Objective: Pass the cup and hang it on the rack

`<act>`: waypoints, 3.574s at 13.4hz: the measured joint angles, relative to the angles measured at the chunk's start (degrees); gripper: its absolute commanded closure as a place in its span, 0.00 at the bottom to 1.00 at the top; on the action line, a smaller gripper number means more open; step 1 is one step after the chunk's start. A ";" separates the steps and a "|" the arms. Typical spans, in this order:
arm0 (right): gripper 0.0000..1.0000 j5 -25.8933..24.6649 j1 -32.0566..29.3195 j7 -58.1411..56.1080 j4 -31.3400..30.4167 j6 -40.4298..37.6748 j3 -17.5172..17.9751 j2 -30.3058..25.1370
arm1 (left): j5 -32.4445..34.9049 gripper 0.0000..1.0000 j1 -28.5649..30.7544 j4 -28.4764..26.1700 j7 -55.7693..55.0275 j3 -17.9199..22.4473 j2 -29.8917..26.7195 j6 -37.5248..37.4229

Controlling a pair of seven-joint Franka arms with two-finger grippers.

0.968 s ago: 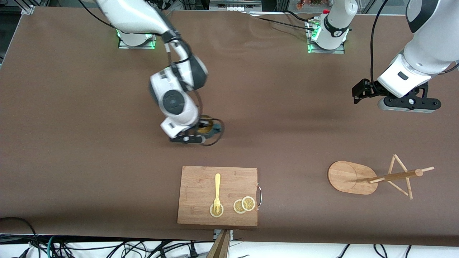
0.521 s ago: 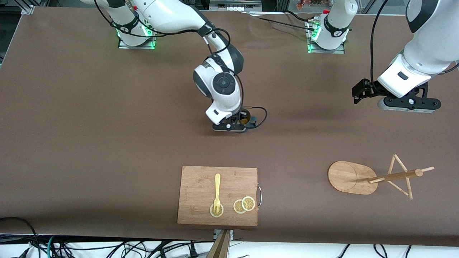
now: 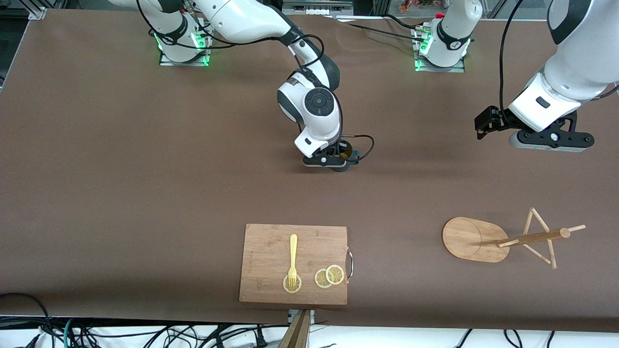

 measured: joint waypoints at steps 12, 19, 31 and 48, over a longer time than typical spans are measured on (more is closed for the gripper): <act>0.00 0.06 -6.64 -3.84 3.98 -21.71 -1.55 -16.46 | 0.00 0.00 0.00 0.00 0.00 -0.04 0.27 -0.65; 0.00 4.19 -23.64 -24.36 3.12 -40.39 -10.92 -27.88 | -0.45 0.00 -3.00 0.00 0.86 -6.83 3.76 -10.17; 0.00 -4.47 -26.02 -43.81 -18.02 -44.18 -21.65 -50.41 | -8.49 0.00 -0.94 -2.59 41.82 -7.79 14.55 1.25; 0.00 -7.08 -46.78 -44.14 -18.54 -44.00 -0.84 -50.23 | -58.33 0.00 3.62 -29.30 115.55 -16.37 20.38 44.65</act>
